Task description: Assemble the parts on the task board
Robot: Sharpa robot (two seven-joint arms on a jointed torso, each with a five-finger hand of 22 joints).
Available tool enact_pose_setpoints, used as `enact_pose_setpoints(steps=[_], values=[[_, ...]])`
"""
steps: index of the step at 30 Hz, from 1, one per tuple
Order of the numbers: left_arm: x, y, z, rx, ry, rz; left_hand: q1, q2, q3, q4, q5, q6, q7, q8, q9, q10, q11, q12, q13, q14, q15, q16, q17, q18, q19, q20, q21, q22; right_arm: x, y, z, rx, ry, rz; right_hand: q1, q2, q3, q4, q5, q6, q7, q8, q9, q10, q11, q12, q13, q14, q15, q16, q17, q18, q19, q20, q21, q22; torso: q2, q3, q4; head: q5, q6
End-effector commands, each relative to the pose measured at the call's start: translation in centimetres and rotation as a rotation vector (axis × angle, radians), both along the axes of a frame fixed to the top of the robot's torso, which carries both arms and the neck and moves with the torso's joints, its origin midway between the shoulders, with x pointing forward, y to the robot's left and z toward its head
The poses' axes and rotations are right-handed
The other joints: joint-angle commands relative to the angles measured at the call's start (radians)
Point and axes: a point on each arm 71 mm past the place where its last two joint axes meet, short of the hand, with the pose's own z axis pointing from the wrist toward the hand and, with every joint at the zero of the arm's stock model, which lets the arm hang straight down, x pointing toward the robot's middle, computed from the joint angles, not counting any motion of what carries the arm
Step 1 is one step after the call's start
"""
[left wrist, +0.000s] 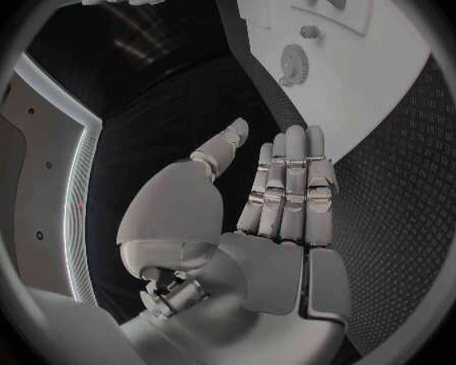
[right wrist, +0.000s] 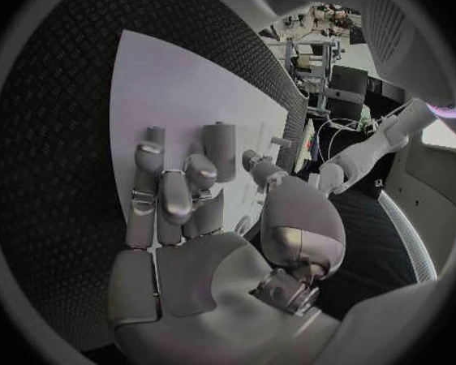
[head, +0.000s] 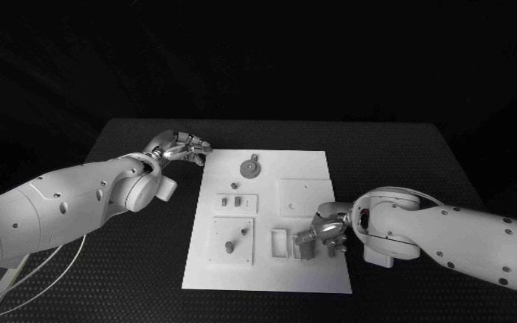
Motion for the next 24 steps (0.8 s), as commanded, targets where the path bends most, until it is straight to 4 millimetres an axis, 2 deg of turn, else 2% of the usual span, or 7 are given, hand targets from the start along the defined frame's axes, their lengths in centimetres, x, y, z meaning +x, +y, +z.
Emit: enact_pose_setpoints(steps=[1, 5, 8, 10, 14, 18, 24], values=[[-0.06, -0.23, 0.02, -0.013, 0.003, -0.015, -0.009, 0.003, -0.007, -0.001, -0.001, -0.006, 0.000, 0.000, -0.001, -0.007, 0.000, -0.003, 0.000, -0.001, 0.007, -0.003, 0.002, -0.004, -0.006, 0.003, 0.002, -0.002, -0.17, -0.07, -0.65, -0.017, -0.007, -0.002, 0.010, -0.002, 0.006, -0.009, 0.000, -0.004, 0.003, -0.009, -0.008, -0.034, 0.002, 0.006, -0.001, -0.002, 0.004, 0.003, 0.000, 0.026, 0.000, -0.004, 0.007, 0.021, -0.001, -0.0005, 0.0011, 0.001, -0.003], [-0.07, -0.15, 0.03, -0.012, 0.003, -0.013, -0.010, 0.003, -0.007, -0.001, -0.001, -0.006, 0.000, 0.000, -0.001, -0.007, 0.000, -0.003, 0.000, -0.001, 0.007, -0.003, 0.002, -0.004, -0.006, 0.003, 0.002, -0.002, -0.13, -0.19, -0.72, -0.019, -0.012, -0.010, 0.035, 0.033, 0.002, -0.051, 0.000, -0.002, 0.004, -0.012, -0.006, -0.035, 0.003, 0.009, -0.003, -0.002, 0.006, 0.003, 0.001, 0.026, -0.002, -0.003, 0.011, 0.022, -0.001, -0.0007, 0.0003, 0.004, -0.004], [-0.07, -0.14, 0.03, -0.012, 0.003, -0.013, -0.010, 0.003, -0.007, -0.001, -0.001, -0.006, 0.000, 0.000, -0.001, -0.007, 0.000, -0.003, 0.000, -0.001, 0.007, -0.003, 0.002, -0.004, -0.006, 0.003, 0.002, -0.002, -0.11, -0.18, -0.71, -0.016, -0.016, -0.014, 0.059, 0.098, -0.011, -0.131, 0.000, 0.002, 0.005, -0.015, -0.003, -0.037, 0.003, 0.011, -0.007, -0.004, 0.007, 0.002, -0.001, 0.026, -0.007, 0.000, 0.016, 0.021, -0.001, -0.0012, -0.0004, 0.004, -0.004], [-0.08, -0.16, 0.04, -0.012, 0.003, -0.013, -0.010, 0.003, -0.007, -0.001, -0.001, -0.006, 0.000, 0.000, -0.001, -0.007, 0.000, -0.003, 0.000, -0.001, 0.007, -0.003, 0.002, -0.004, -0.006, 0.003, 0.002, -0.002, -0.10, -0.14, -0.68, -0.011, -0.020, -0.018, 0.094, 0.146, -0.006, -0.204, 0.001, 0.007, 0.004, -0.015, 0.000, -0.037, 0.003, 0.010, -0.012, -0.007, 0.006, 0.000, -0.006, 0.026, -0.011, 0.000, 0.019, 0.021, -0.001, -0.0009, -0.0006, 0.004, -0.004], [-0.07, -0.18, 0.03, -0.012, 0.003, -0.013, -0.010, 0.003, -0.007, -0.001, -0.001, -0.006, 0.000, 0.000, -0.001, -0.007, 0.000, -0.003, 0.000, -0.001, 0.007, -0.004, 0.002, -0.004, -0.006, 0.003, 0.002, -0.002, -0.09, -0.15, -0.64, -0.007, -0.022, -0.026, 0.112, 0.193, -0.008, -0.285, 0.000, 0.016, 0.003, -0.016, 0.002, -0.034, 0.003, 0.009, -0.020, -0.005, 0.007, -0.002, -0.006, 0.026, -0.013, 0.007, 0.022, 0.020, -0.001, -0.0009, -0.0002, 0.004, -0.006], [-0.06, -0.14, 0.03, -0.012, 0.003, -0.013, -0.010, 0.003, -0.007, -0.001, -0.001, -0.006, 0.000, 0.000, -0.001, -0.007, 0.000, -0.003, 0.000, -0.001, 0.007, -0.004, 0.002, -0.003, -0.006, 0.003, 0.002, -0.002, -0.05, -0.22, -0.59, 0.001, -0.029, -0.035, 0.156, 0.215, 0.006, -0.292, 0.000, 0.027, 0.000, -0.013, 0.005, -0.031, 0.000, 0.012, -0.023, -0.002, 0.004, -0.001, -0.003, 0.026, -0.014, 0.005, 0.025, 0.020, -0.001, -0.0007, 0.0006, 0.004, -0.007], [-0.06, -0.16, 0.02, -0.012, 0.004, -0.013, -0.010, 0.004, -0.007, -0.001, -0.001, -0.006, 0.000, 0.000, -0.001, -0.007, 0.000, -0.003, 0.000, -0.001, 0.007, -0.004, 0.002, -0.003, -0.006, 0.003, 0.002, -0.002, -0.33, -0.65, -0.59, 0.070, 0.034, -0.117, 0.137, 0.226, -0.013, -0.285, -0.001, 0.040, -0.002, -0.010, 0.009, -0.025, -0.002, 0.013, -0.028, -0.001, 0.003, -0.002, -0.005, 0.026, -0.014, 0.011, 0.027, 0.019, -0.001, -0.0009, 0.0000, 0.005, -0.006]])
